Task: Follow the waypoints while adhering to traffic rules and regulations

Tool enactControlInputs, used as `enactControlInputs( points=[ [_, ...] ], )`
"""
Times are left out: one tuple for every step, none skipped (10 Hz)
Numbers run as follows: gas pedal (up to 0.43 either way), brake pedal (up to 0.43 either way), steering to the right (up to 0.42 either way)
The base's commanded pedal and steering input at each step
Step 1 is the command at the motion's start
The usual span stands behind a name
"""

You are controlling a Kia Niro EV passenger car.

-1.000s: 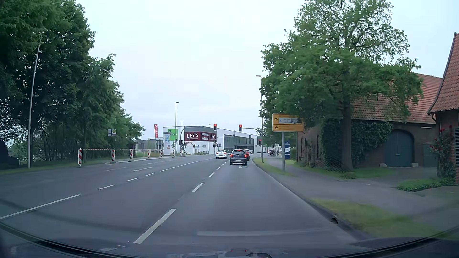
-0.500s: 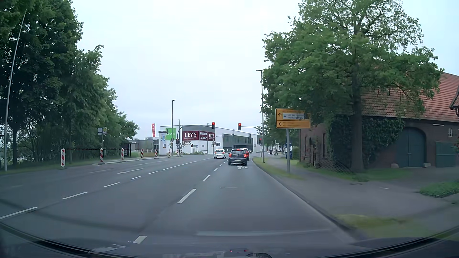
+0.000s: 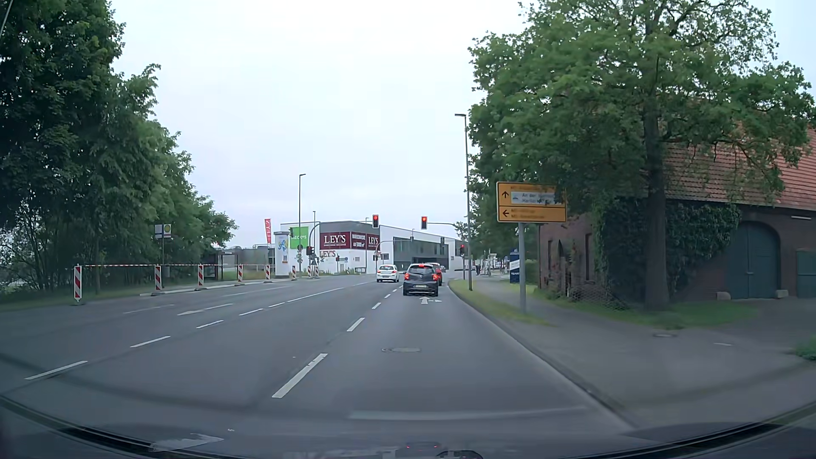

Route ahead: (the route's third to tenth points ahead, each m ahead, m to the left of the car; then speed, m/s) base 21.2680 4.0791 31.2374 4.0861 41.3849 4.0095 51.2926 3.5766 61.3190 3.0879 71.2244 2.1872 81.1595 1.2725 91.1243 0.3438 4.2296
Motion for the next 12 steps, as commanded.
enactControlInputs(
  points=[
    [0.047,0.000,0.004],
    [0.047,0.000,0.004],
    [0.047,0.000,0.000],
    [0.047,0.000,-0.003],
    [0.039,0.000,-0.003],
    [0.039,0.000,-0.002],
    [0.039,0.000,0.000],
    [0.028,0.000,0.000],
    [0.020,0.000,0.000],
    [0.020,0.000,0.000],
    [0.008,0.000,0.000],
    [0.008,0.000,0.000]
  ],
)
